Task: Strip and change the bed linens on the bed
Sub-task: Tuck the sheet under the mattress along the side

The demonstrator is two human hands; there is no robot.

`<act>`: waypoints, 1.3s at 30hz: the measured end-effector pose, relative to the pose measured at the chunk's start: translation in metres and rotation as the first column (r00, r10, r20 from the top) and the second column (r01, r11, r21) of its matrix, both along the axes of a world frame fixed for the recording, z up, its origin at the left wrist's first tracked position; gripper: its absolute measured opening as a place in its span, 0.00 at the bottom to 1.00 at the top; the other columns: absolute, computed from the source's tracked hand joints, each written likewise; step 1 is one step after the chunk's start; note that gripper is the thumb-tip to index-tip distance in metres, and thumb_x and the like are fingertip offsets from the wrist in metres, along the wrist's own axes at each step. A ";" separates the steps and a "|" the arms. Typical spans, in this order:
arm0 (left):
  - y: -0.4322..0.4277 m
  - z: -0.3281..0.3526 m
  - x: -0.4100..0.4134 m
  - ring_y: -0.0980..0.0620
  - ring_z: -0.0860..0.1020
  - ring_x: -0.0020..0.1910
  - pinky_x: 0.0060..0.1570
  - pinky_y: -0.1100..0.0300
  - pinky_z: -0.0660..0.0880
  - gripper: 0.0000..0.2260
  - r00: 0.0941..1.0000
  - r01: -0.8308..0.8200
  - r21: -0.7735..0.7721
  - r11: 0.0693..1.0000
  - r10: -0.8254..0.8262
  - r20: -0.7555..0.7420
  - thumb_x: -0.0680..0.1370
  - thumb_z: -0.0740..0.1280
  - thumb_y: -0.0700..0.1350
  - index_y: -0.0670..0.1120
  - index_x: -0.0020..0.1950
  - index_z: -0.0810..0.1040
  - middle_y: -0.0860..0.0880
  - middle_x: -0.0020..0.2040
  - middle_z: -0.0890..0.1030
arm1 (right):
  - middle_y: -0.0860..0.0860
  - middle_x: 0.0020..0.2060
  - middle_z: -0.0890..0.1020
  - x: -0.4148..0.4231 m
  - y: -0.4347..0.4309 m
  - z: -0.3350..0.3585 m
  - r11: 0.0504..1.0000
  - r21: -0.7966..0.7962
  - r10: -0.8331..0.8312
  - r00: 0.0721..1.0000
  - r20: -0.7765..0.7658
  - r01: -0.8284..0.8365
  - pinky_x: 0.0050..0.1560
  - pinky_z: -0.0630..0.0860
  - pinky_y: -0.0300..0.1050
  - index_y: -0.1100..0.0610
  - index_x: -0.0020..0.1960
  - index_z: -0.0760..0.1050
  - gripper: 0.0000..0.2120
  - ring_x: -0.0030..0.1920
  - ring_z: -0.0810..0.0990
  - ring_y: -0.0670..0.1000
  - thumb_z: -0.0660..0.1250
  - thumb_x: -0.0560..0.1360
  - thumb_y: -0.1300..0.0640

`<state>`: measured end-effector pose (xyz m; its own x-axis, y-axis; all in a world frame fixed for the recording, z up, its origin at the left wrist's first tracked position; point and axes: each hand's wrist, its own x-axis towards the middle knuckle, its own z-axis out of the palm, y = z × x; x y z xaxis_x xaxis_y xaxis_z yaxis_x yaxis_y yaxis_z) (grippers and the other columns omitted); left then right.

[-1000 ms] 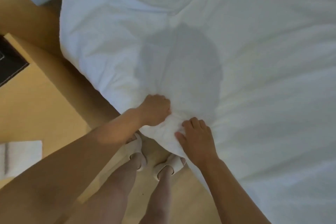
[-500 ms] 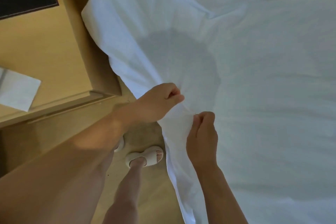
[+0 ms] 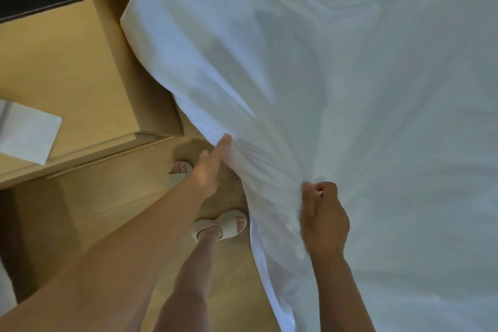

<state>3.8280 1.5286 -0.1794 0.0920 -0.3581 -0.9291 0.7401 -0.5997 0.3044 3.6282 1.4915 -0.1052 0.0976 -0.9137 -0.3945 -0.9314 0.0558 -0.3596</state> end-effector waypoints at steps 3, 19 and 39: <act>-0.008 -0.002 -0.002 0.47 0.75 0.63 0.68 0.49 0.67 0.27 0.972 -0.159 -0.105 0.982 0.137 -0.189 0.78 0.55 0.64 0.47 0.68 0.72 0.46 0.65 0.77 | 0.42 0.42 0.74 0.008 -0.002 -0.001 0.999 0.002 0.048 0.999 -0.003 -0.048 0.42 0.68 0.41 0.51 0.55 0.69 0.31 0.43 0.73 0.46 0.57 0.66 0.27; 0.087 0.005 0.056 0.44 0.81 0.47 0.44 0.52 0.78 0.16 0.947 -0.305 0.203 0.931 0.273 0.170 0.73 0.72 0.40 0.40 0.60 0.78 0.43 0.50 0.83 | 0.53 0.68 0.63 0.094 0.030 -0.049 0.624 0.378 0.770 0.622 -0.144 -0.684 0.62 0.65 0.49 0.50 0.76 0.51 0.29 0.67 0.63 0.55 0.52 0.79 0.40; 0.063 -0.055 0.030 0.47 0.81 0.52 0.45 0.54 0.78 0.30 0.994 -0.040 0.213 0.976 0.061 -0.095 0.66 0.74 0.61 0.47 0.63 0.75 0.46 0.56 0.82 | 0.57 0.39 0.76 0.054 0.009 -0.051 0.942 0.038 0.337 0.935 -0.107 -0.335 0.35 0.64 0.47 0.60 0.48 0.68 0.11 0.38 0.77 0.63 0.55 0.81 0.53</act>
<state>3.8577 1.5920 -0.2346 0.0079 -0.1511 -0.9885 0.7914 -0.6033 0.0985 3.6819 1.5004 -0.1558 0.3522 -0.8276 -0.4370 -0.9309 -0.2614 -0.2551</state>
